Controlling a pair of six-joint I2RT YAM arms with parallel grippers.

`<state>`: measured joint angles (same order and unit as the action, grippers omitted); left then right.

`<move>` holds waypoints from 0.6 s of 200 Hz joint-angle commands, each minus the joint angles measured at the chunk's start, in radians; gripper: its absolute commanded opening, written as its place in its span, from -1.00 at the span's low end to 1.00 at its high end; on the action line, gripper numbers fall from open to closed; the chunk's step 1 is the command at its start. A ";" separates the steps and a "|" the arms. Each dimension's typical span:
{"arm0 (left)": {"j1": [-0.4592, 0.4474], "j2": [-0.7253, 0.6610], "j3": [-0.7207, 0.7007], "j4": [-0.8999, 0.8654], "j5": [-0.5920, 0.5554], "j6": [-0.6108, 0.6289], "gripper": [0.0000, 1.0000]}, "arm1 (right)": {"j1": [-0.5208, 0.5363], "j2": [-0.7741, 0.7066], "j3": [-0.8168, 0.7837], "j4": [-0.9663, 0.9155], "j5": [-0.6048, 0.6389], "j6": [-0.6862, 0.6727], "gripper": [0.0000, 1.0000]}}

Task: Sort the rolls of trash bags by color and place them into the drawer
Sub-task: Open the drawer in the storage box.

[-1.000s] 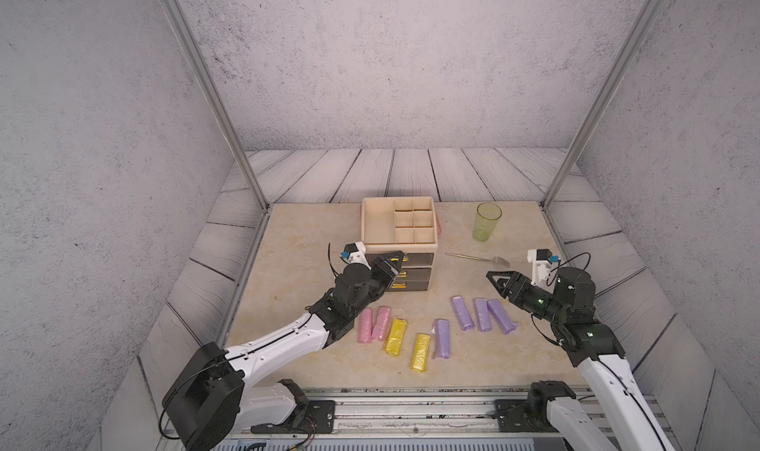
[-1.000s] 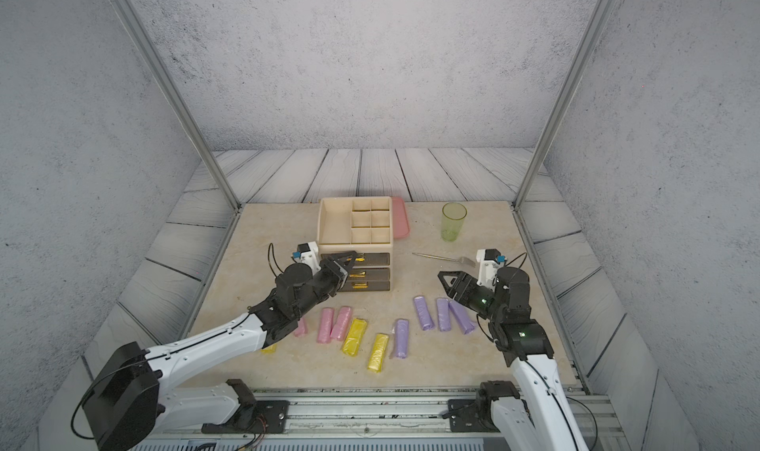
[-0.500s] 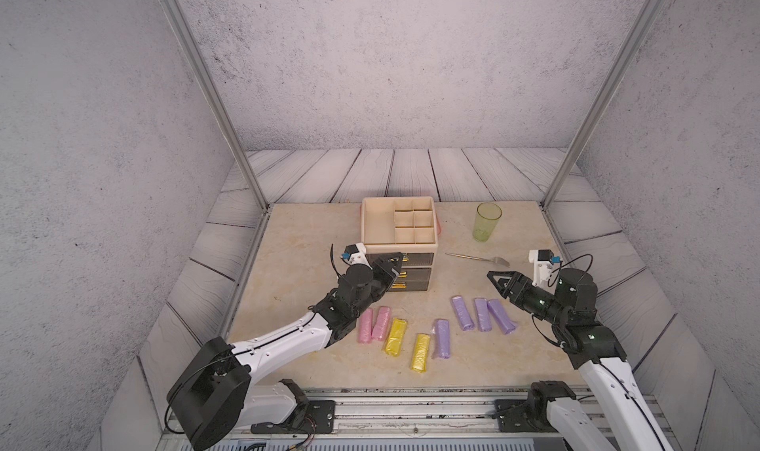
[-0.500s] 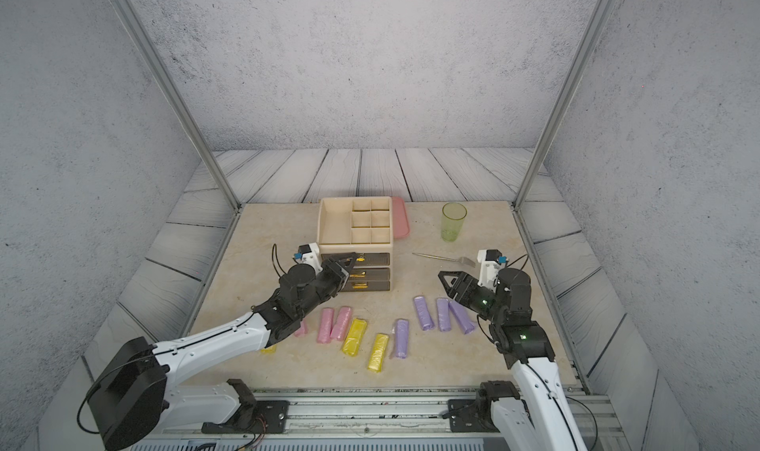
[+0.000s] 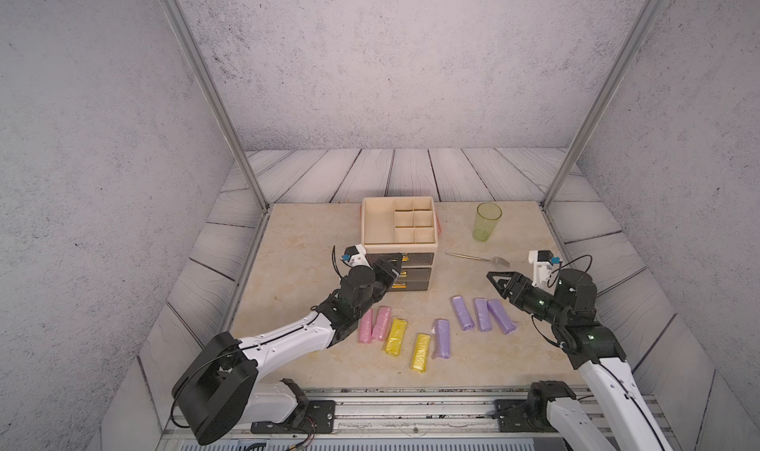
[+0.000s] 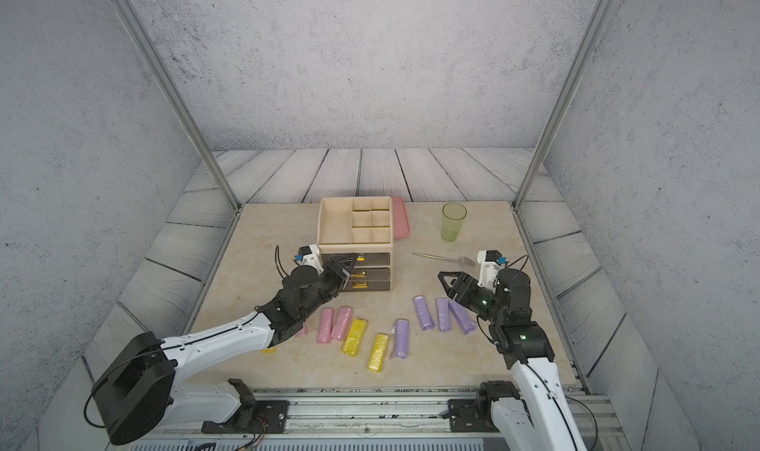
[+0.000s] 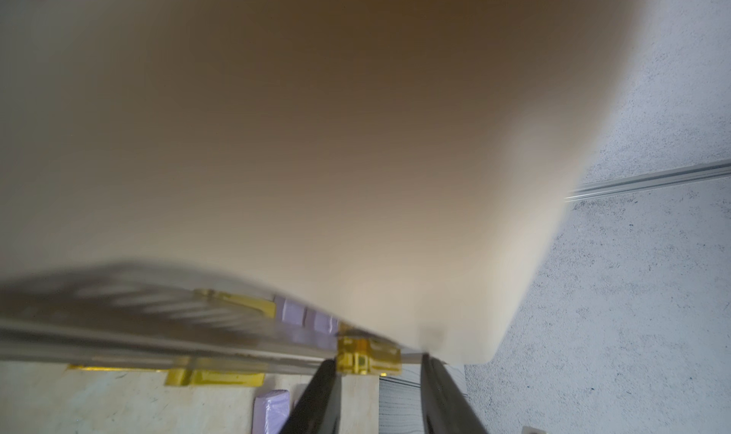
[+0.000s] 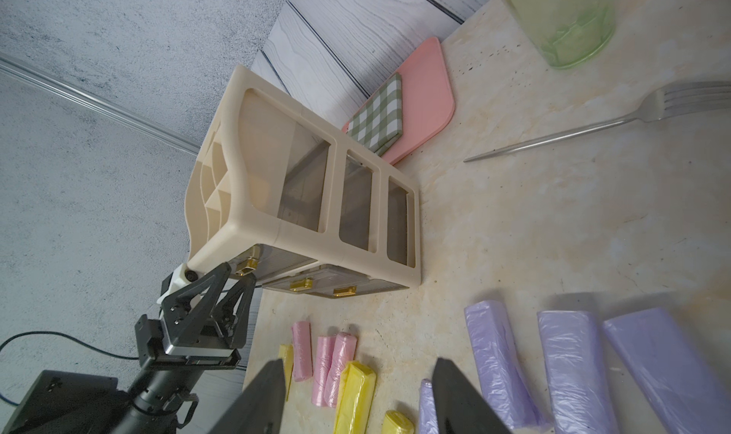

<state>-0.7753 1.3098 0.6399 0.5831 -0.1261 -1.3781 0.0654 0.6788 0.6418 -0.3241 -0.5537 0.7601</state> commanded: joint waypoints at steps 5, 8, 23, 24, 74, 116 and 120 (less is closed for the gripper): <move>-0.004 0.034 0.011 0.052 -0.031 0.027 -0.29 | 0.001 -0.002 -0.008 0.014 -0.031 0.010 0.27; -0.004 0.037 0.013 0.053 -0.034 0.027 -0.30 | 0.003 -0.002 -0.008 0.013 -0.031 0.010 0.26; -0.004 0.052 0.018 0.066 -0.047 0.031 -0.33 | 0.003 -0.002 -0.008 0.009 -0.032 0.007 0.27; -0.004 0.053 0.019 0.067 -0.047 0.031 -0.34 | 0.004 -0.002 -0.008 0.009 -0.032 0.007 0.27; -0.002 0.083 0.016 0.107 -0.070 0.003 -0.52 | 0.003 -0.005 -0.020 0.007 -0.040 0.007 0.27; -0.002 0.091 0.043 0.117 -0.046 -0.004 -0.75 | 0.005 -0.014 -0.040 0.008 -0.045 0.013 0.27; -0.003 0.092 0.045 0.118 -0.038 -0.005 -0.77 | 0.003 -0.016 -0.042 0.008 -0.044 0.012 0.27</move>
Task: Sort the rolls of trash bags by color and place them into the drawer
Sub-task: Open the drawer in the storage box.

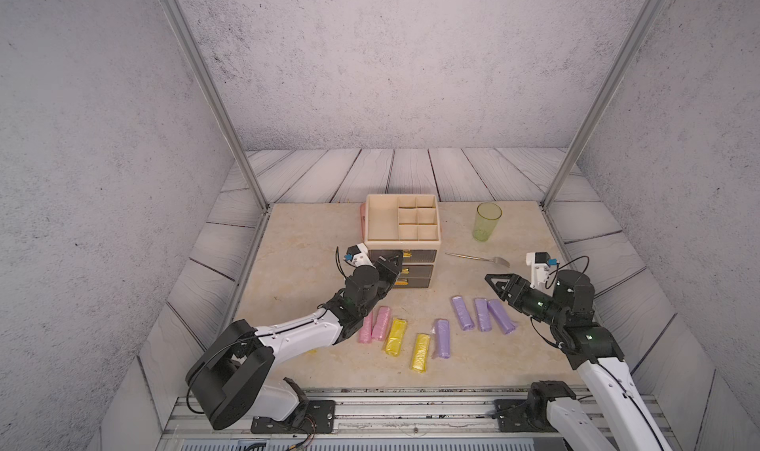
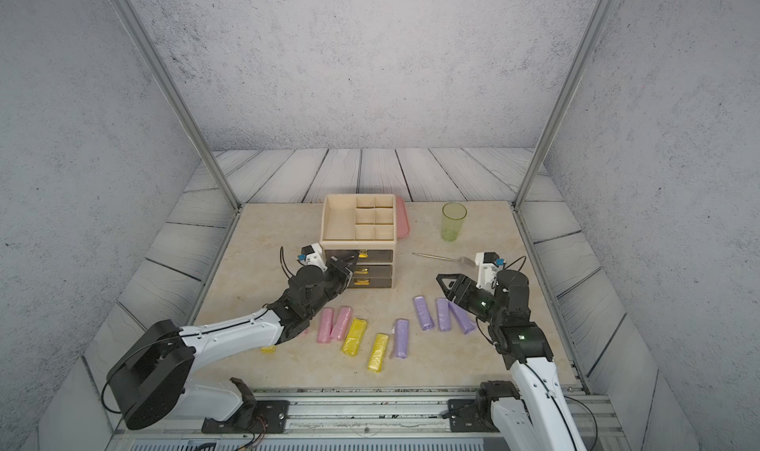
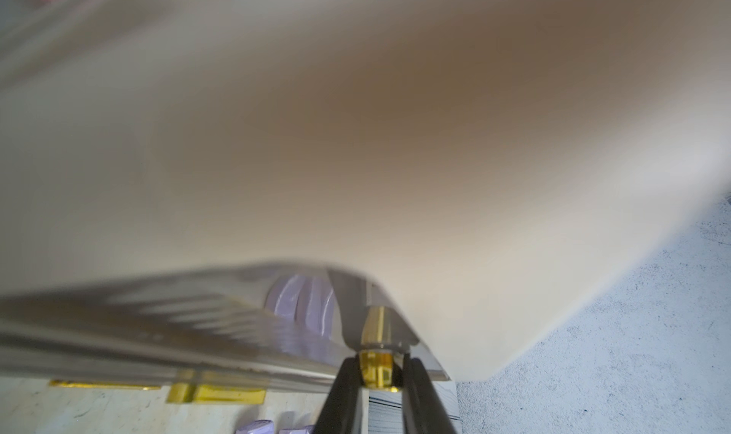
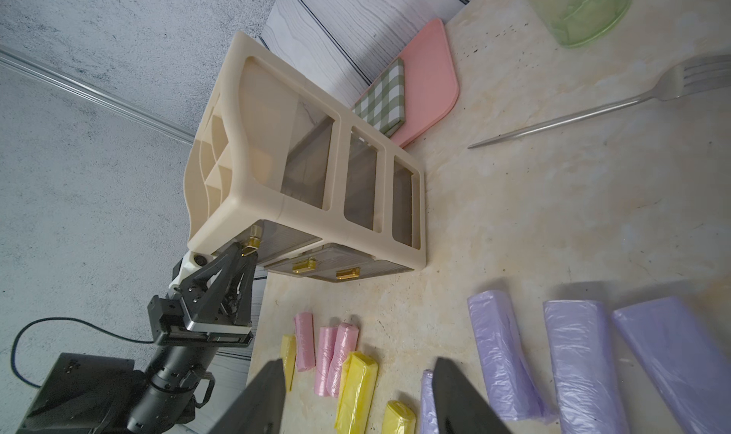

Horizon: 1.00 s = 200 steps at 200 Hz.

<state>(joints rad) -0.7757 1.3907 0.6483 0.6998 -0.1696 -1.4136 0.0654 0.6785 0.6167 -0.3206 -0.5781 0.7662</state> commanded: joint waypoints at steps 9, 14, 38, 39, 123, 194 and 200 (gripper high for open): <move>-0.004 0.013 0.042 0.002 0.017 0.025 -0.82 | 0.004 -0.018 -0.018 0.005 -0.017 0.005 0.27; -0.004 0.012 0.038 0.004 0.019 0.019 -0.84 | 0.002 -0.020 -0.020 0.003 -0.016 0.004 0.27; -0.011 -0.009 0.004 0.015 0.013 -0.014 -0.87 | 0.002 -0.028 -0.023 -0.003 -0.009 -0.002 0.26; -0.012 -0.010 0.002 0.014 0.011 -0.015 -0.87 | 0.001 -0.029 -0.023 -0.001 -0.009 -0.001 0.27; -0.051 -0.156 -0.142 -0.040 -0.039 -0.119 -0.87 | 0.004 -0.028 -0.047 0.034 -0.015 0.022 0.27; -0.054 -0.222 -0.209 -0.125 0.010 -0.189 -0.89 | 0.031 0.058 0.011 0.105 -0.062 -0.006 0.22; -0.054 -0.231 -0.217 -0.133 0.006 -0.193 -0.89 | 0.046 0.081 0.030 0.100 -0.052 -0.023 0.22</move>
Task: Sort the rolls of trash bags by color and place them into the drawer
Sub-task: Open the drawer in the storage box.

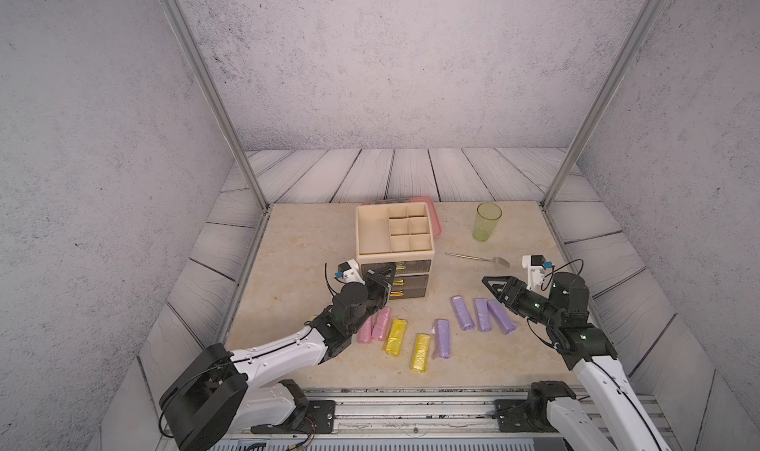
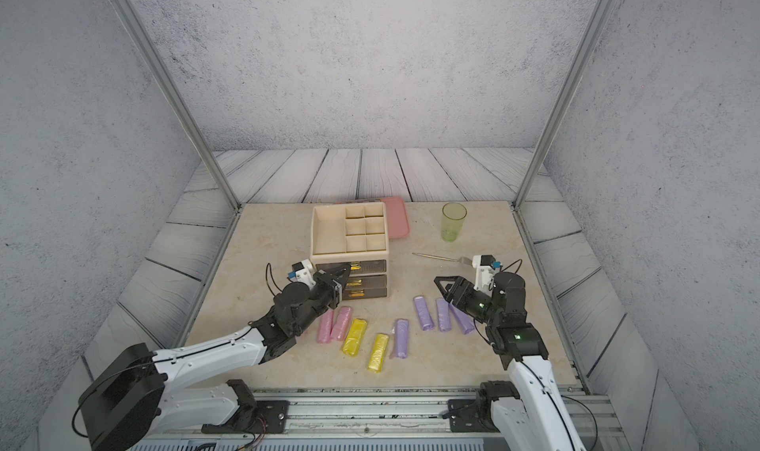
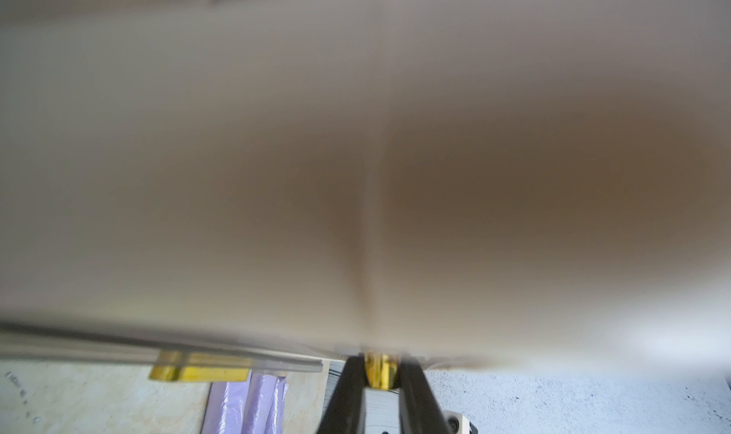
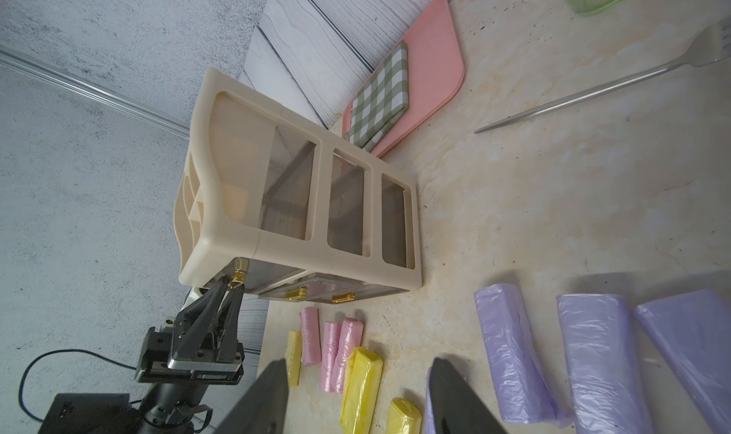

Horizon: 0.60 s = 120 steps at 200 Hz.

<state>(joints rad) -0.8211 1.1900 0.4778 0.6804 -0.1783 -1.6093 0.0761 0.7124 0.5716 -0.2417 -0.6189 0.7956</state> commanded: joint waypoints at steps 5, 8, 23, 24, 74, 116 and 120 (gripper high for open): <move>-0.009 -0.039 -0.051 -0.118 0.013 0.000 -0.88 | 0.051 0.064 0.095 0.019 0.002 -0.066 0.23; -0.009 -0.043 -0.055 -0.122 0.012 0.001 -0.89 | 0.065 0.074 0.107 0.019 0.010 -0.074 0.24; -0.009 -0.060 -0.065 -0.135 0.004 -0.004 -0.88 | 0.149 0.155 0.186 0.000 0.074 -0.126 0.28; -0.009 -0.060 -0.065 -0.136 0.002 -0.004 -0.88 | 0.155 0.161 0.192 -0.001 0.081 -0.132 0.29; -0.009 -0.064 -0.068 -0.152 -0.016 -0.013 -0.86 | 0.364 0.475 0.490 -0.056 0.218 -0.226 0.34; -0.007 -0.038 -0.074 -0.121 -0.014 -0.026 -0.86 | 0.455 0.621 0.624 -0.098 0.324 -0.240 0.40; -0.007 -0.036 -0.076 -0.119 -0.013 -0.026 -0.86 | 0.459 0.633 0.631 -0.102 0.338 -0.241 0.40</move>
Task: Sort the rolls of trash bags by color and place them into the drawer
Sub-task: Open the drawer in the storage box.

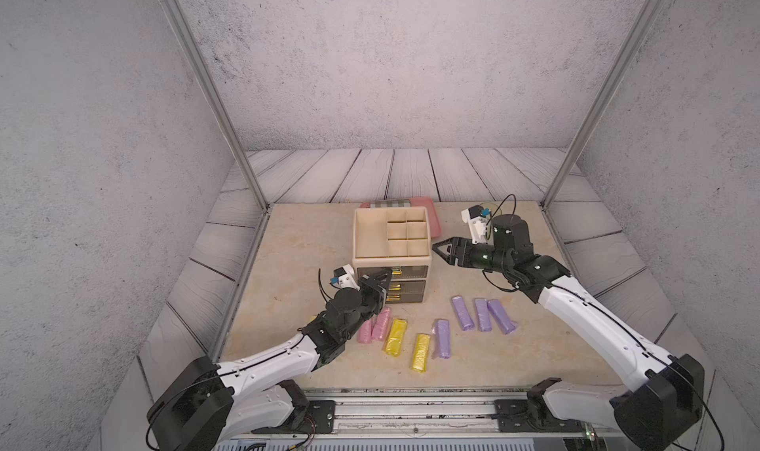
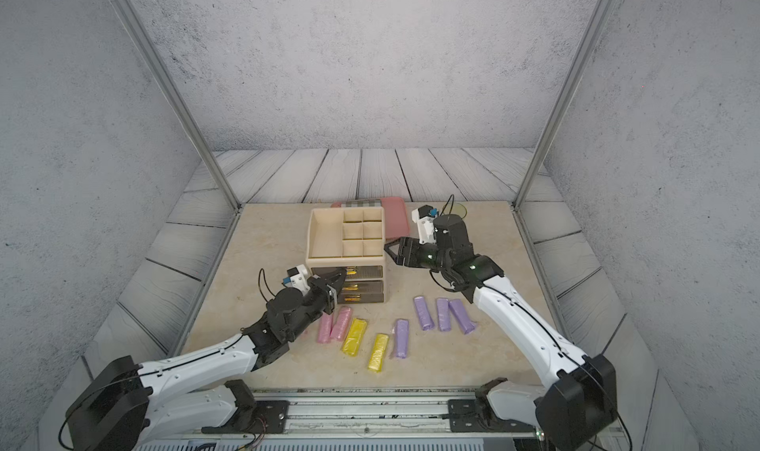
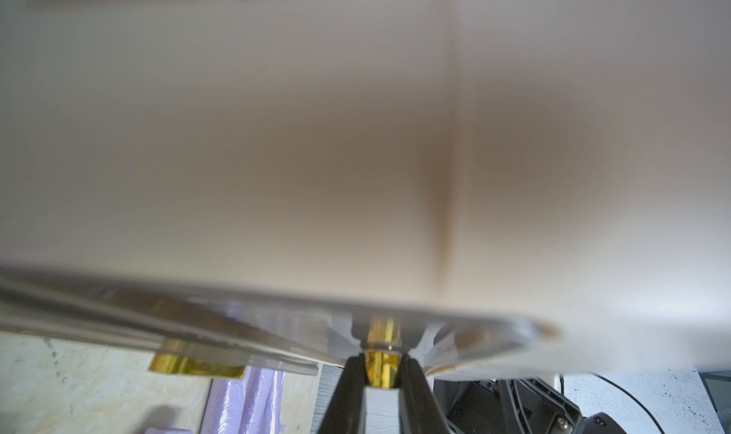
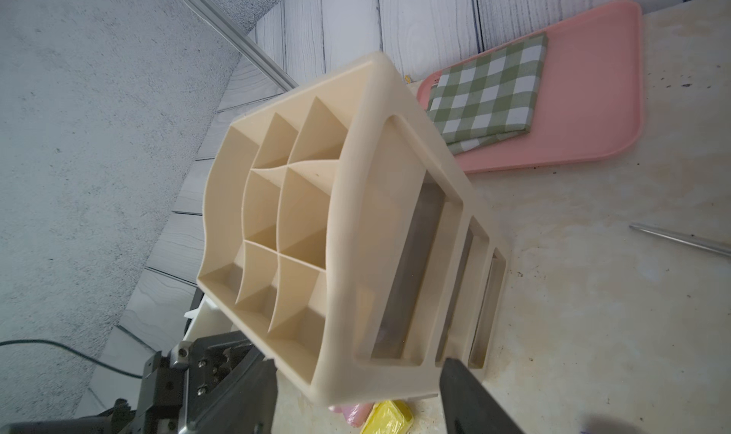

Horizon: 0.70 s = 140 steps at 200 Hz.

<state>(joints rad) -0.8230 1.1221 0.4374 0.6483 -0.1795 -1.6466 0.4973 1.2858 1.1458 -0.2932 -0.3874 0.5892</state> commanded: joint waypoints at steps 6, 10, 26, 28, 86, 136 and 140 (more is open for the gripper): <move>-0.005 0.034 -0.034 -0.083 -0.009 0.011 -0.86 | 0.041 0.076 0.068 -0.055 0.124 -0.034 0.40; -0.005 0.037 -0.035 -0.080 -0.006 0.011 -0.85 | 0.044 0.085 0.074 -0.056 0.133 -0.034 0.40; -0.005 0.041 -0.037 -0.073 0.001 0.009 -0.86 | 0.049 0.123 0.095 -0.055 0.164 -0.034 0.37; -0.005 0.041 -0.039 -0.073 0.003 0.008 -0.85 | 0.050 0.129 0.098 -0.055 0.165 -0.034 0.36; -0.005 0.042 -0.057 -0.056 0.015 -0.003 -0.86 | 0.090 0.232 0.161 -0.075 0.270 -0.002 0.03; -0.005 0.035 -0.060 -0.054 0.065 -0.002 -0.87 | 0.095 0.242 0.110 -0.009 0.349 0.073 -0.39; -0.005 0.035 -0.061 -0.054 0.070 -0.001 -0.87 | 0.095 0.242 0.108 -0.004 0.351 0.079 -0.43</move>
<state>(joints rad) -0.8223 1.1416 0.4171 0.7124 -0.1665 -1.6630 0.6033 1.4925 1.2938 -0.2966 -0.1566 0.6308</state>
